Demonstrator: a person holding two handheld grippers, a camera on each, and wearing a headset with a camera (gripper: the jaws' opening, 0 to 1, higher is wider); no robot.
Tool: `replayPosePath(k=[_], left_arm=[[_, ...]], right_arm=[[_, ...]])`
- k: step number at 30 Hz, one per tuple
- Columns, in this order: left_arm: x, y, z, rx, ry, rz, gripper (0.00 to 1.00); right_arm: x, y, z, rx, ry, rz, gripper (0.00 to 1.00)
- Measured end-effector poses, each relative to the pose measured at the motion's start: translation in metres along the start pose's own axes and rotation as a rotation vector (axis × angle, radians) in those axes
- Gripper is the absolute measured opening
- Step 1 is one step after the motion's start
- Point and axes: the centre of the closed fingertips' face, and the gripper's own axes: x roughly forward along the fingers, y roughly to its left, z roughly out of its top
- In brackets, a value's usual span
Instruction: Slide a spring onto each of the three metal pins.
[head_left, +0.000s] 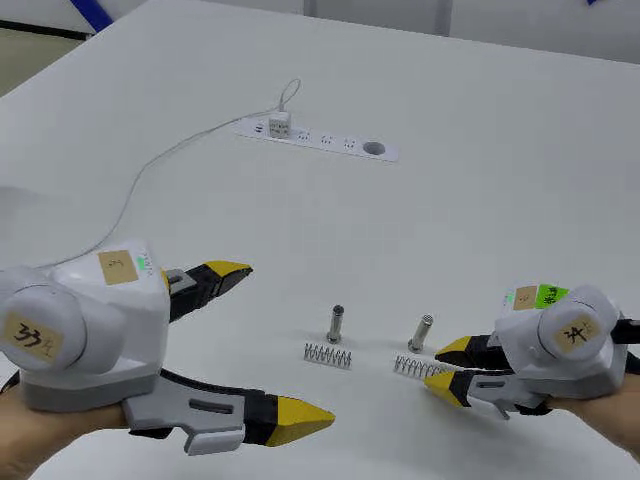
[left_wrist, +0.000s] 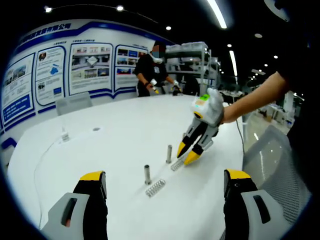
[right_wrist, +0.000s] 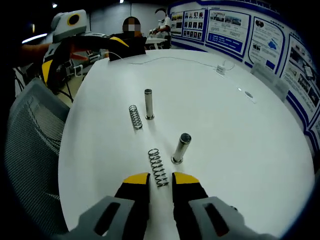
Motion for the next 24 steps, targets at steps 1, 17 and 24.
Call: replayPosePath(k=[1, 17, 24], left_arm=[[0.001, 0.0, 0.0, -0.001, 0.001, -0.002, 0.99], [0.004, -0.002, -0.002, -0.012, 0.008, -0.026, 0.98], [0.003, -0.005, -0.003, -0.004, 0.013, -0.034, 0.97]], right_arm=[[0.002, -0.001, -0.002, 0.003, 0.004, 0.002, 0.18], [0.006, 0.005, 0.0, 0.026, -0.003, 0.04, 0.11], [0.001, 0.009, 0.002, 0.02, 0.002, 0.04, 0.11]])
